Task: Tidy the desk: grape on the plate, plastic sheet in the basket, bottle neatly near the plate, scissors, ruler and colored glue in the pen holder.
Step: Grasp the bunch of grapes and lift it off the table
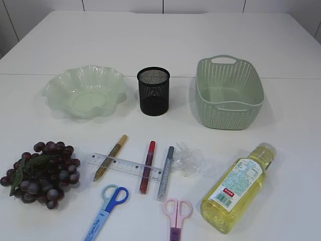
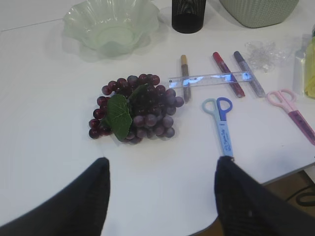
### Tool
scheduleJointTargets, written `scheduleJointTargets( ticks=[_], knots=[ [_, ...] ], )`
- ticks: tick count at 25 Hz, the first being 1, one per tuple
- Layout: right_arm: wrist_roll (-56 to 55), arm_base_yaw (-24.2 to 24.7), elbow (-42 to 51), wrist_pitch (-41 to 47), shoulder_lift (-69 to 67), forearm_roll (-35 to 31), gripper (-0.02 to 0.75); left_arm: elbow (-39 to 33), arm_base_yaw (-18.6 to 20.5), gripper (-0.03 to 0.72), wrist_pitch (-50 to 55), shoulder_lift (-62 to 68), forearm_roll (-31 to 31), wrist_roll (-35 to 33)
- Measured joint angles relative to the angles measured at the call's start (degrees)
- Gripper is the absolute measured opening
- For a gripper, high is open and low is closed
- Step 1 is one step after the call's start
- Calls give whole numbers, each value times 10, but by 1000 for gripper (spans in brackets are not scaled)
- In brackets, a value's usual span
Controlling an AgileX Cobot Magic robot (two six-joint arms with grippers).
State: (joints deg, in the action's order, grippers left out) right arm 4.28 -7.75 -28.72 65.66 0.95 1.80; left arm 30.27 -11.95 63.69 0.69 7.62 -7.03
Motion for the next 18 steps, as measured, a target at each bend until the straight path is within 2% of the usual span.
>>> scheduleJointTargets(
  ticks=[18],
  knots=[
    [0,0,0,0,0,0,489,0,0,477,0,0,0,0]
  ],
)
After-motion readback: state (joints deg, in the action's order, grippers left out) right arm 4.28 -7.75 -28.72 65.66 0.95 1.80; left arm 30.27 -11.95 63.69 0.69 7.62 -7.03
